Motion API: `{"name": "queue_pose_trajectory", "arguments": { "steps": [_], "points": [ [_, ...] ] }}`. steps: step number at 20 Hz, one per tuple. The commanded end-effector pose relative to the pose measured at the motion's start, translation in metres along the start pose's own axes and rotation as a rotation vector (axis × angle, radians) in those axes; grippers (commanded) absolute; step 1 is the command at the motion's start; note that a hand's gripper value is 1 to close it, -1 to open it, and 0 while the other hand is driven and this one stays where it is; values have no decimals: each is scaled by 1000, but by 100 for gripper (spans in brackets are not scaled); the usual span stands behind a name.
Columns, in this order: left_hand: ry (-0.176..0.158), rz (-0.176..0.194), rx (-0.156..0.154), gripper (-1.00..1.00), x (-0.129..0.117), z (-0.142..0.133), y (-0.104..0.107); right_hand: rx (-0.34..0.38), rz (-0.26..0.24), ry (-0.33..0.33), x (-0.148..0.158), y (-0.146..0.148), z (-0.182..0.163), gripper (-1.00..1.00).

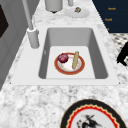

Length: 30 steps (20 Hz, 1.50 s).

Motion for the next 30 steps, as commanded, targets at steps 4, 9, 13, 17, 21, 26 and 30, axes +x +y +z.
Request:
{"name": "queue_pose_trajectory", "arguments": {
  "steps": [4,9,13,17,21,26,30],
  "points": [
    [0,0,0,0,0,0,0,-57,-21,-27,-40,-29,43,100],
    [0,0,0,0,0,0,0,-141,-48,-17,-52,-46,78,100],
    [0,0,0,0,0,0,0,-217,-53,-7,-63,-54,108,100],
    [0,0,0,0,0,0,0,-283,-79,0,-74,-63,137,100],
    [0,0,0,0,0,0,0,-344,-94,2,-82,-71,165,100],
    [0,0,0,0,0,0,0,-415,-112,22,-84,-70,203,100],
    [0,0,0,0,0,0,0,-478,-121,30,-90,-73,233,100]
  ]
}}
